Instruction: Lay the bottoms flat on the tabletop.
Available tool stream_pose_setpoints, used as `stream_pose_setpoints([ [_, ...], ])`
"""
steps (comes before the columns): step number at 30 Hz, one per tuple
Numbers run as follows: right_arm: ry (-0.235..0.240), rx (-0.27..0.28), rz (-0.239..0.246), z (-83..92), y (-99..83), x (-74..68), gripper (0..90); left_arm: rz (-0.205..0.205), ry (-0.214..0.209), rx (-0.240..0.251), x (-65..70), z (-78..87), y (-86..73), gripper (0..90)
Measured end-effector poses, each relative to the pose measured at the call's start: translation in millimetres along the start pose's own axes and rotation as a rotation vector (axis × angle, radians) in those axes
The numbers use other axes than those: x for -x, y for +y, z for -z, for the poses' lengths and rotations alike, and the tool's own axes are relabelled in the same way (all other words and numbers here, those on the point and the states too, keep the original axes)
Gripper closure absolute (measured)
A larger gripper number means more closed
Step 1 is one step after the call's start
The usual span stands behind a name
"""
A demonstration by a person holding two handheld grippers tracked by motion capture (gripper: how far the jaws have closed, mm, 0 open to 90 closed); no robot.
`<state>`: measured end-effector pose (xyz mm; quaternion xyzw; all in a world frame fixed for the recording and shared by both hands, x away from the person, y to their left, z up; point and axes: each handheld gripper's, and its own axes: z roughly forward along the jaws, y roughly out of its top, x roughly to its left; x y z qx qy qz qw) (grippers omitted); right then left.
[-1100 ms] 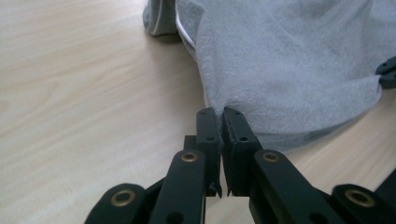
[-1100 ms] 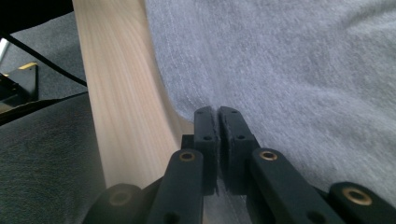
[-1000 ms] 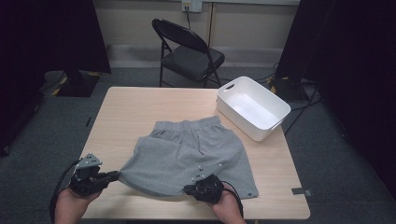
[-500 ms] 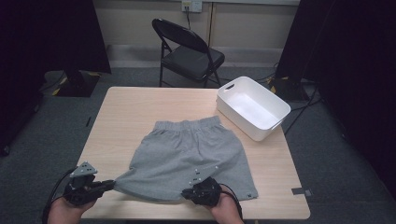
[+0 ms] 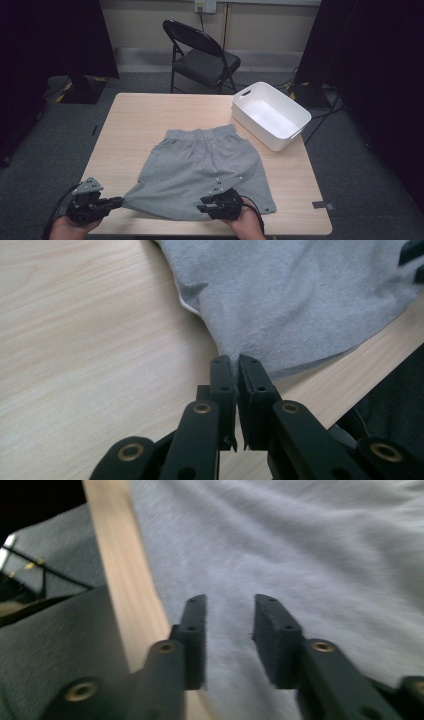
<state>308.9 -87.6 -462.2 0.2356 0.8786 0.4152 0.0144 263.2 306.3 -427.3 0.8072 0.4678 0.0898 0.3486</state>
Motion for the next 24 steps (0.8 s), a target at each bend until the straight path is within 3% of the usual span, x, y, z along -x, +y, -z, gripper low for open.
stream_pose_setpoints([
  [3,-0.043,0.037,-0.027,13.6,-1.5,8.9,58.3,-0.02,0.011,0.021,-0.3,1.9,-1.2,83.2],
  [5,-0.083,0.061,-0.047,24.4,-4.2,15.9,55.0,-0.049,0.043,0.051,0.8,6.1,-1.3,73.7],
  [6,-0.099,0.068,-0.053,29.9,-6.2,19.5,53.2,-0.058,0.045,0.065,0.6,8.3,-1.0,73.2],
  [8,-0.143,0.081,-0.067,40.4,-11.9,27.3,50.3,-0.042,0.055,0.107,0.0,8.8,0.9,63.9],
  [15,-0.278,0.074,-0.129,65.2,-34.7,54.6,47.1,-0.103,0.099,0.091,0.5,-15.3,13.6,52.4],
  [18,-0.329,0.06,-0.138,70.2,-40.8,63.2,46.4,-0.11,0.095,0.064,-3.7,-32.6,19.1,54.3],
  [24,-0.44,0.03,-0.155,79.5,-55.3,76.3,46.4,-0.07,0.091,-0.013,-18.2,-63.2,19.3,57.5],
])
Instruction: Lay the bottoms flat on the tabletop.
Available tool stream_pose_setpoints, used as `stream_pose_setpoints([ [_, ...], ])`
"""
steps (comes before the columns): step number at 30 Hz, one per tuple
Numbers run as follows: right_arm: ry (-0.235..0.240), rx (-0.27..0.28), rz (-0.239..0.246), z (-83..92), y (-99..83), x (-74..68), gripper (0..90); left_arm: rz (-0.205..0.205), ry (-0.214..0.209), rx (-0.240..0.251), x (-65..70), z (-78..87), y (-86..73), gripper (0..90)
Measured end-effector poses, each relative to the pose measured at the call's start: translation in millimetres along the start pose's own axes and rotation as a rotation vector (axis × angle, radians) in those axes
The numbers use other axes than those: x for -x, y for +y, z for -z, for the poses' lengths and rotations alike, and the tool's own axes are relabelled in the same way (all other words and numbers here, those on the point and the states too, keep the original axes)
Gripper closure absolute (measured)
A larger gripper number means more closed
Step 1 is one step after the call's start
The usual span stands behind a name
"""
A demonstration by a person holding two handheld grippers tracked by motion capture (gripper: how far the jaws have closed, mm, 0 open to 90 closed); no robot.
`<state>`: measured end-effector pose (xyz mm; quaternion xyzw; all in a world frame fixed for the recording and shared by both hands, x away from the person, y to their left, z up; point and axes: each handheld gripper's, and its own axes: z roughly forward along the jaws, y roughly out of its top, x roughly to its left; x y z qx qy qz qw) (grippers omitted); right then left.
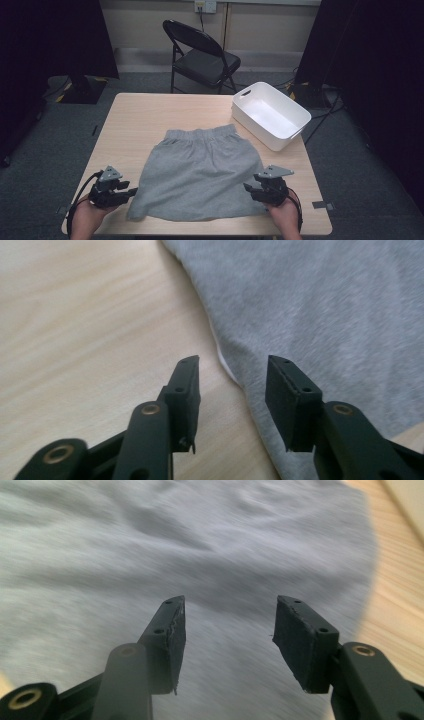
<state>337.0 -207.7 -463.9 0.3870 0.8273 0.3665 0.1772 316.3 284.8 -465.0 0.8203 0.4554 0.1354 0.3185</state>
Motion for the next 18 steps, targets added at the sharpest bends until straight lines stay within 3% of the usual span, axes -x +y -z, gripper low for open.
stream_pose_setpoints([
  [3,-0.062,-0.018,-0.008,1.7,-7.3,9.4,46.4,-0.022,0.003,-0.016,0.5,-3.8,-2.2,57.8],
  [5,-0.101,-0.041,-0.021,2.6,-12.3,14.9,46.6,-0.006,-0.029,-0.022,1.2,-5.1,-3.5,59.3],
  [6,-0.112,-0.049,-0.022,3.0,-14.7,17.2,46.9,-0.017,-0.021,-0.021,2.7,-5.2,-4.3,59.5],
  [10,-0.103,-0.068,-0.062,4.9,-21.7,23.0,50.7,-0.031,-0.034,-0.038,8.3,-5.3,-6.2,58.0],
  [17,-0.1,-0.123,-0.071,2.7,-28.6,23.2,57.9,-0.078,-0.036,-0.076,13.8,-12.6,-8.3,61.7],
  [18,-0.105,-0.132,-0.076,2.2,-29.7,23.7,59.4,-0.068,-0.036,-0.079,14.3,-13.0,-7.8,62.2],
])
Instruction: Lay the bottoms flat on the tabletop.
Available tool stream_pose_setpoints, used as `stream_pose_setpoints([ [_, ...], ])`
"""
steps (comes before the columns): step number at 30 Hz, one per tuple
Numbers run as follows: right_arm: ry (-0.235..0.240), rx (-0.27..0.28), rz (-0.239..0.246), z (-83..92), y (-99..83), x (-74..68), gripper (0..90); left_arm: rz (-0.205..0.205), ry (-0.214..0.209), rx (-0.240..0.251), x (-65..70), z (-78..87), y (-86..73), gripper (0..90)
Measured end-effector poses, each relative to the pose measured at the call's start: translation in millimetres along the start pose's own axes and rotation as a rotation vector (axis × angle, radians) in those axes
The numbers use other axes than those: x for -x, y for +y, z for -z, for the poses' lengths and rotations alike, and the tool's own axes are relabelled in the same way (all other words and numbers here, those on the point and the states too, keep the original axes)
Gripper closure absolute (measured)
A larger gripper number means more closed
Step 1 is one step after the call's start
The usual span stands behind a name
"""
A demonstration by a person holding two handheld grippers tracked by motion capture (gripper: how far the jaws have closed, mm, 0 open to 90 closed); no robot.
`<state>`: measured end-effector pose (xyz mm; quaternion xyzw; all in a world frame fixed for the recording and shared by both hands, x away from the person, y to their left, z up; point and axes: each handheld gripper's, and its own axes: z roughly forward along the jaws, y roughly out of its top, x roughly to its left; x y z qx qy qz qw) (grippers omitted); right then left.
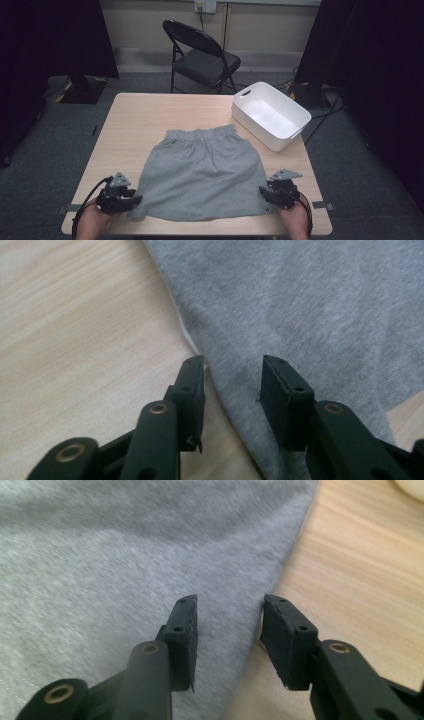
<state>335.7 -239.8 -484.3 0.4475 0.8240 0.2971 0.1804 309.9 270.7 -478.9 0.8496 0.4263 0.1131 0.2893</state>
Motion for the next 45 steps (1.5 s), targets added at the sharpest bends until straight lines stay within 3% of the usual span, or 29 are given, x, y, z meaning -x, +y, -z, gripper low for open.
stream_pose_setpoints([
  [1,0.014,0.004,-0.017,0.1,-0.9,1.7,63.1,0.005,-0.01,-0.005,0.3,0.2,0.5,64.2],
  [4,0.053,0.0,-0.042,1.8,-2.9,4.8,82.2,0.01,-0.034,-0.025,1.9,0.2,2.6,83.5],
  [6,0.064,-0.007,-0.064,2.7,-3.2,6.7,86.1,0.02,-0.021,-0.046,2.3,1.5,4.0,87.0],
  [11,0.075,-0.021,-0.083,6.8,-6.4,11.8,86.9,0.061,-0.022,-0.047,-7.3,13.5,-0.6,87.9],
  [17,0.079,-0.04,-0.068,13.2,-11.4,13.9,87.3,0.043,0.012,-0.024,-8.3,19.6,-0.8,87.9],
  [19,0.087,-0.039,-0.07,14.2,-12.8,15.4,87.2,0.049,-0.007,0.002,-10.9,20.7,-3.3,87.1],
  [21,0.094,-0.033,-0.069,13.9,-13.6,15.5,86.4,0.076,-0.033,0.005,-11.8,19.0,-5.3,82.3],
  [22,0.095,-0.033,-0.068,13.7,-13.3,15.2,85.8,0.074,-0.023,0.018,-12.1,18.6,-6.2,76.2],
  [24,0.09,-0.03,-0.064,12.7,-12.4,14.0,81.7,0.092,-0.038,0.018,-15.4,20.0,-6.6,73.4],
  [28,0.078,-0.014,-0.064,13.1,-11.7,12.7,65.9,0.127,-0.019,0.092,-20.0,22.6,-7.0,58.9],
  [31,0.069,0.017,-0.073,13.4,-9.7,11.5,51.4,0.08,0.012,0.111,-21.2,19.1,-6.1,44.6],
  [34,0.076,0.052,-0.063,10.8,-6.9,8.6,35.3,0.079,0.007,0.135,-23.5,16.4,-4.3,29.5],
  [37,0.079,0.074,-0.067,9.0,-5.6,6.0,25.7,0.061,0.012,0.181,-27.1,14.8,-2.7,21.0],
  [40,0.088,0.101,-0.074,8.5,-4.0,3.8,18.9,0.083,-0.004,0.204,-30.2,14.4,-1.4,17.4],
  [42,0.082,0.113,-0.073,8.4,-3.6,3.6,14.7,0.083,0.011,0.191,-30.7,13.5,0.0,15.9],
  [45,0.068,0.116,-0.073,8.6,-3.9,4.3,14.5,0.092,0.005,0.201,-30.9,12.7,1.1,15.6],
])
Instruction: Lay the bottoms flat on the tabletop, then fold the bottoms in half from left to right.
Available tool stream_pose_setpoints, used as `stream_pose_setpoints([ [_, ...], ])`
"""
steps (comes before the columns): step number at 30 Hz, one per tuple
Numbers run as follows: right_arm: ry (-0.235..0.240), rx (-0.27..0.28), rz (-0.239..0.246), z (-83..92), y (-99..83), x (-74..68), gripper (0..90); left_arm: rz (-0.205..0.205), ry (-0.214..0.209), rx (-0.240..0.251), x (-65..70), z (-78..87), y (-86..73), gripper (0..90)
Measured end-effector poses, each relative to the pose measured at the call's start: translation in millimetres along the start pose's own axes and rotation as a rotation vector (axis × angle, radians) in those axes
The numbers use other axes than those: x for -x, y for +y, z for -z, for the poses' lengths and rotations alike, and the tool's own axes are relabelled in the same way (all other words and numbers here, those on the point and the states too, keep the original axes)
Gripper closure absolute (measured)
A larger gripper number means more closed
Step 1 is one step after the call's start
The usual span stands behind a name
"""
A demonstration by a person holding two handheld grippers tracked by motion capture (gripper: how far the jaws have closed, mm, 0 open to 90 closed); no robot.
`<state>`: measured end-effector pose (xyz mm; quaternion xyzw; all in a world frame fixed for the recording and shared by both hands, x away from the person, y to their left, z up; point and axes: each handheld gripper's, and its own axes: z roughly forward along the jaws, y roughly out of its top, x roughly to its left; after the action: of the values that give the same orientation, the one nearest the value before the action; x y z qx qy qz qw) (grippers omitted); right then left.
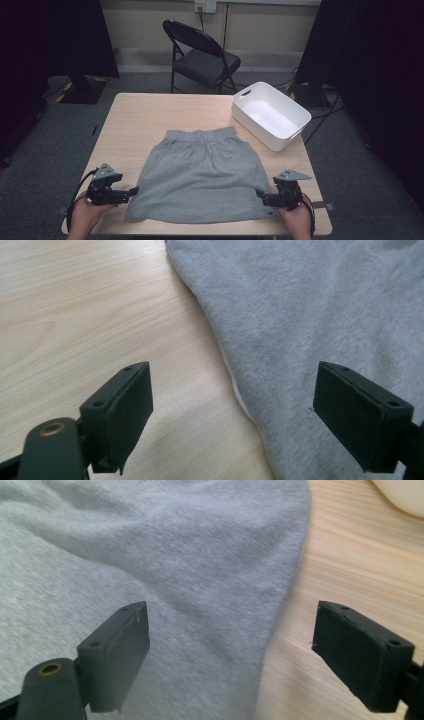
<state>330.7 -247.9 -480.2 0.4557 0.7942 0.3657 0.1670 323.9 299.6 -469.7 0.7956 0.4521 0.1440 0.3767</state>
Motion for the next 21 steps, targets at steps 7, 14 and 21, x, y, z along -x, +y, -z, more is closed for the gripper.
stream_pose_setpoints([
  [7,0.002,0.006,0.012,-0.6,1.8,-1.1,14.1,-0.011,0.042,-0.009,-1.8,-0.5,7.2,15.5],
  [14,0.035,0.007,0.054,-2.5,11.1,-13.2,14.1,0.012,0.023,0.005,-7.3,-6.2,19.1,15.9],
  [21,0.071,-0.008,0.088,-10.2,17.2,-26.7,14.0,0.014,0.051,-0.005,-14.7,-18.7,28.3,16.2],
])
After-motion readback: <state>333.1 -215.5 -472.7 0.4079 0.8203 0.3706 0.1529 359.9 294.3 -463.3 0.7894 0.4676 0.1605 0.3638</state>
